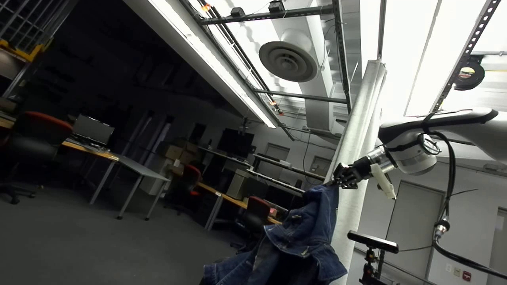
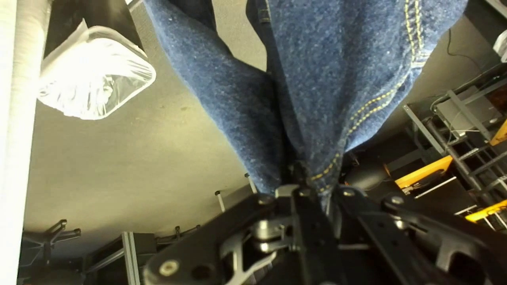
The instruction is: Hang the blue jean jacket on the backrest of the chair
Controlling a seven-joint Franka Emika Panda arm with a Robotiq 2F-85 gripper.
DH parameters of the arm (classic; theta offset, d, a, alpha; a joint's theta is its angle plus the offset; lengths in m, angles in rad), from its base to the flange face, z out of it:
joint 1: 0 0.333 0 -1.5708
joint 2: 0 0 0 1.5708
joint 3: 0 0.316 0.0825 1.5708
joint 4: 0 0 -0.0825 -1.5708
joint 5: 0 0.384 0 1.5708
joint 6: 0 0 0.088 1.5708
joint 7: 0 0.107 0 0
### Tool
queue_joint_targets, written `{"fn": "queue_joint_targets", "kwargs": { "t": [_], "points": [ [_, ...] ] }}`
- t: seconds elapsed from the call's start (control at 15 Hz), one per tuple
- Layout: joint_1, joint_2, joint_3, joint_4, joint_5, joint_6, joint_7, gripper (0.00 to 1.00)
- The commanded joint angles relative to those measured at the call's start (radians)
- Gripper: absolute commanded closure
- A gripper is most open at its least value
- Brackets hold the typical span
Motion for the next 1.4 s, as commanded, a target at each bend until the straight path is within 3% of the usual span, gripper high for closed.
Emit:
{"fn": "queue_joint_targets", "kwargs": {
  "t": [0.0, 0.07, 0.67, 1.0, 1.33],
  "points": [
    [-0.015, 0.051, 0.012, 0.054, 0.016, -0.019, 0.012, 0.68],
    [-0.018, 0.057, 0.016, 0.055, 0.016, -0.02, 0.014, 0.68],
    [-0.019, 0.063, 0.034, 0.087, 0.009, -0.024, 0.017, 0.01],
    [0.001, 0.0, 0.091, 0.021, -0.03, -0.014, -0.024, 0.0],
    [0.057, -0.137, 0.194, -0.169, -0.05, -0.027, -0.118, 0.0]
  ]
}}
